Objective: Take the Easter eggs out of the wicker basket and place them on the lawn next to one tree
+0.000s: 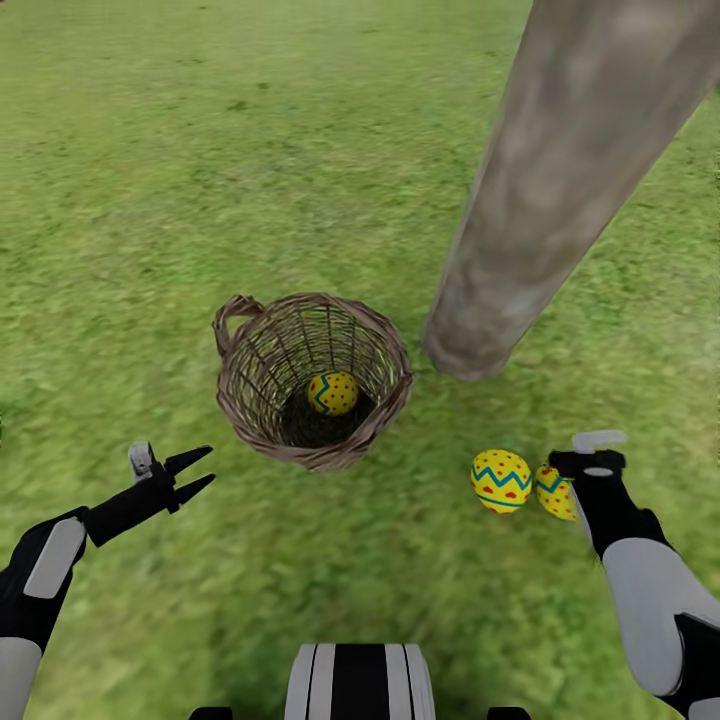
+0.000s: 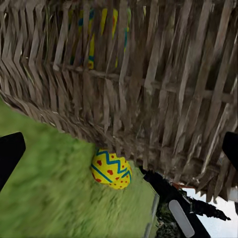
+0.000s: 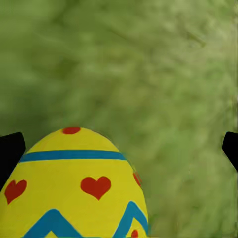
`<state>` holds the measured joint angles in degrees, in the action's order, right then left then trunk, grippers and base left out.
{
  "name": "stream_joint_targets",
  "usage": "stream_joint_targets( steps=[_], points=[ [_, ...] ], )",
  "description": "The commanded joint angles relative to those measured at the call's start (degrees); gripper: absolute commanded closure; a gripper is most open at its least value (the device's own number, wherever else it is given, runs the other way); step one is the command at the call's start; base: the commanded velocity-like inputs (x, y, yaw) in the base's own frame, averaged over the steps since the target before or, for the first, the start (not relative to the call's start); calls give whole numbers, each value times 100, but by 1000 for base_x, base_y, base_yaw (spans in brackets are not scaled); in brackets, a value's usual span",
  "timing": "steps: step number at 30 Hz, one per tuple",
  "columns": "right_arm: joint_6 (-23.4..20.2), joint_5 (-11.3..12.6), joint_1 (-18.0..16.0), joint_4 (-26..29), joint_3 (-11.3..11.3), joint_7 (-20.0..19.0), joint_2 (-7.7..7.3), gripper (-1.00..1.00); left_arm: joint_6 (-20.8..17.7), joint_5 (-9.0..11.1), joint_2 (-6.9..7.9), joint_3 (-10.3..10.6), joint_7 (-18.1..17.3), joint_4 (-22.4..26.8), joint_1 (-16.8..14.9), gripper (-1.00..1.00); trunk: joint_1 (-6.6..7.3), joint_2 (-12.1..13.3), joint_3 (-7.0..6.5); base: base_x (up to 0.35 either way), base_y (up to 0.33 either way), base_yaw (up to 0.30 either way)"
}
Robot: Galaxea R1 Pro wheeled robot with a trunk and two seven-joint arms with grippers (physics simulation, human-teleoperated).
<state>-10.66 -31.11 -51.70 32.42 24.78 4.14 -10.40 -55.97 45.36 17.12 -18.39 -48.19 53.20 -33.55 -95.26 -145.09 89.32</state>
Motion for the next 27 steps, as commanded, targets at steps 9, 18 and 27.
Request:
stream_joint_targets(
  steps=[9, 18, 27],
  points=[
    [-1470, -35, 166, 1073, 27, -1662, -222, -100, -2, -36, 19, -7, -11, 0, -3, -100, 24, 11, -197, -5, 5, 0],
    [-2490, -86, 470, 1134, 27, -3636, -549, -100, -19, -36, 36, -14, -17, 0, -3, -100, 47, 23, -396, -137, 207, 0],
    [-2564, -52, 476, 1348, 45, -4726, -705, -100, -20, -44, 45, -21, -15, 6, -3, -100, 70, 35, -596, -76, 111, 0]
  ],
)
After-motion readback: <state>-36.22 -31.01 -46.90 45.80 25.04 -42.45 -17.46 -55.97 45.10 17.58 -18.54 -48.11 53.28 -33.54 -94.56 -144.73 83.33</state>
